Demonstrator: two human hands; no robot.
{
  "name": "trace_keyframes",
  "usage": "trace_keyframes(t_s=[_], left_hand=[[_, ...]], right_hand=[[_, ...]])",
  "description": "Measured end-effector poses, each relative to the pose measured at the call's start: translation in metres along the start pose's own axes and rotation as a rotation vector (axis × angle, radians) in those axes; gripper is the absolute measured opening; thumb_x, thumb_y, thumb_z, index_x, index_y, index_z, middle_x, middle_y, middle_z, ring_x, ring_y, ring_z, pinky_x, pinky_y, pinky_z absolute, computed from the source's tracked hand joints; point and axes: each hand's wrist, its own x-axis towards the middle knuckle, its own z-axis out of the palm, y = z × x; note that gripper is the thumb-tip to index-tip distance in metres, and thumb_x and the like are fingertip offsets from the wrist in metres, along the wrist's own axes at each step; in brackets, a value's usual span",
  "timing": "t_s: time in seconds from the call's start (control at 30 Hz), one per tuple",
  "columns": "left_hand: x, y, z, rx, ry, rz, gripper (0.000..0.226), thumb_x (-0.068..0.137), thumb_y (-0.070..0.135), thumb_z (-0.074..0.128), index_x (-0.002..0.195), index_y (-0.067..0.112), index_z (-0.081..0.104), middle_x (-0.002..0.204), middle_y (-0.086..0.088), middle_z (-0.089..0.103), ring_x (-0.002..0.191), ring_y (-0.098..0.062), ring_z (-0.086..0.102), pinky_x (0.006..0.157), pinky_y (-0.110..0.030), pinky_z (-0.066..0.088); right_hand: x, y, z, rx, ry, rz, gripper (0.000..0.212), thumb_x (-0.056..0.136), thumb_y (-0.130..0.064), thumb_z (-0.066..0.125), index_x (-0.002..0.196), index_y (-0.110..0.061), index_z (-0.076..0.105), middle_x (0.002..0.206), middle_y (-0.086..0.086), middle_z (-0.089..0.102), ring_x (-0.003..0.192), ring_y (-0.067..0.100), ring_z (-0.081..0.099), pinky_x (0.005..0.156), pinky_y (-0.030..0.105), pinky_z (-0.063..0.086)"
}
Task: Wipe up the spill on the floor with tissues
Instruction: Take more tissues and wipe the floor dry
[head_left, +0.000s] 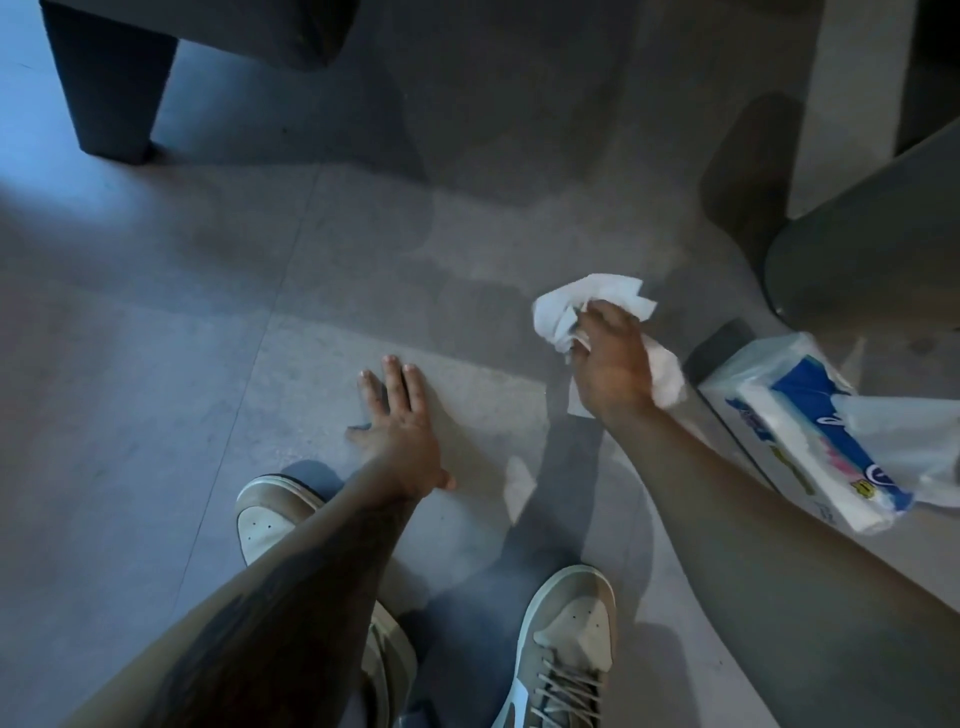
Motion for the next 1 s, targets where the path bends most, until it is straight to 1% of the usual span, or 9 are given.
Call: trace_keyframes(t_s=[0.1,0.17,0.3,0.4,0.53,0.67,0.73,0.8,1.0], left_hand=[[-0.003,0.006,-0.006,-0.017,-0.032,-0.027,0.153,0.063,0.057,0.085,0.147,0.008,-0.033,0.154,-0.010,-0.043,0.144,-0.044,-0.027,0.104,-0.064,0.039],[-0.004,0.007,-0.008,-0.012,-0.033,-0.032,0.153,0.063,0.056,0.085,0.147,0.006,-0.032,0.154,-0.011,-0.042,0.145,-0.045,-0.026,0.103,-0.064,0.040],[-0.004,0.007,-0.008,0.000,-0.036,-0.036,0.153,0.063,0.057,0.084,0.147,0.007,-0.033,0.154,-0.012,-0.043,0.144,-0.045,-0.027,0.103,-0.063,0.041],[-0.002,0.007,-0.006,0.002,-0.030,-0.038,0.154,0.062,0.058,0.084,0.146,0.007,-0.034,0.153,-0.012,-0.044,0.144,-0.045,-0.028,0.104,-0.063,0.041],[0.000,0.007,-0.003,-0.006,-0.015,-0.031,0.154,0.062,0.056,0.085,0.147,0.007,-0.033,0.153,-0.012,-0.044,0.143,-0.045,-0.029,0.104,-0.063,0.041],[-0.001,0.007,-0.002,-0.006,-0.009,-0.028,0.153,0.062,0.056,0.085,0.147,0.007,-0.033,0.154,-0.012,-0.042,0.143,-0.046,-0.028,0.104,-0.063,0.041],[-0.001,0.007,-0.003,0.001,-0.003,-0.028,0.153,0.063,0.056,0.085,0.148,0.007,-0.032,0.154,-0.013,-0.042,0.144,-0.045,-0.028,0.104,-0.063,0.041],[-0.002,0.007,-0.003,0.000,-0.004,-0.028,0.153,0.062,0.055,0.085,0.147,0.006,-0.032,0.154,-0.013,-0.041,0.144,-0.045,-0.028,0.104,-0.063,0.041],[0.001,0.007,-0.001,0.006,-0.009,-0.037,0.155,0.061,0.057,0.086,0.148,0.007,-0.032,0.154,-0.012,-0.041,0.144,-0.045,-0.028,0.103,-0.063,0.042]], right_hand=[[-0.006,-0.032,-0.013,0.494,-0.044,0.085,0.017,0.090,-0.010,0.058,0.104,-0.016,0.066,0.103,0.002,0.063,0.091,0.015,0.060,0.079,0.022,0.042],[-0.004,-0.046,-0.026,0.798,0.003,0.209,0.017,0.087,-0.010,0.066,0.101,-0.019,0.066,0.096,-0.001,0.066,0.081,0.007,0.061,0.074,0.020,0.046],[0.000,-0.026,-0.042,1.062,0.124,0.454,0.020,0.078,-0.018,0.077,0.092,-0.025,0.064,0.093,0.000,0.073,0.086,0.022,0.072,0.077,0.042,0.060],[-0.018,0.002,-0.044,0.630,0.125,0.358,0.033,0.085,-0.012,0.067,0.116,-0.020,0.058,0.117,0.003,0.065,0.109,0.023,0.063,0.096,0.039,0.052],[-0.042,0.040,-0.040,-0.028,0.153,-0.166,0.052,0.086,-0.007,0.052,0.137,-0.013,0.050,0.148,0.007,0.043,0.134,0.030,0.040,0.111,0.040,0.035],[-0.063,0.043,-0.025,-0.199,-0.169,-0.437,0.054,0.089,-0.022,0.046,0.142,-0.010,0.049,0.154,0.009,0.041,0.146,0.029,0.025,0.122,0.042,0.017],[-0.066,0.041,-0.018,-0.268,-0.217,-0.437,0.059,0.088,-0.025,0.050,0.144,-0.007,0.045,0.154,0.010,0.039,0.147,0.028,0.021,0.123,0.033,0.004],[-0.061,0.038,-0.016,-0.324,-0.222,-0.371,0.062,0.092,-0.029,0.050,0.148,-0.006,0.038,0.160,0.010,0.029,0.150,0.028,0.013,0.122,0.036,0.001],[-0.029,-0.019,0.022,-0.366,-0.176,-0.264,0.062,0.091,-0.029,0.049,0.143,0.004,0.043,0.152,0.024,0.038,0.144,0.038,0.032,0.118,0.045,0.028]])
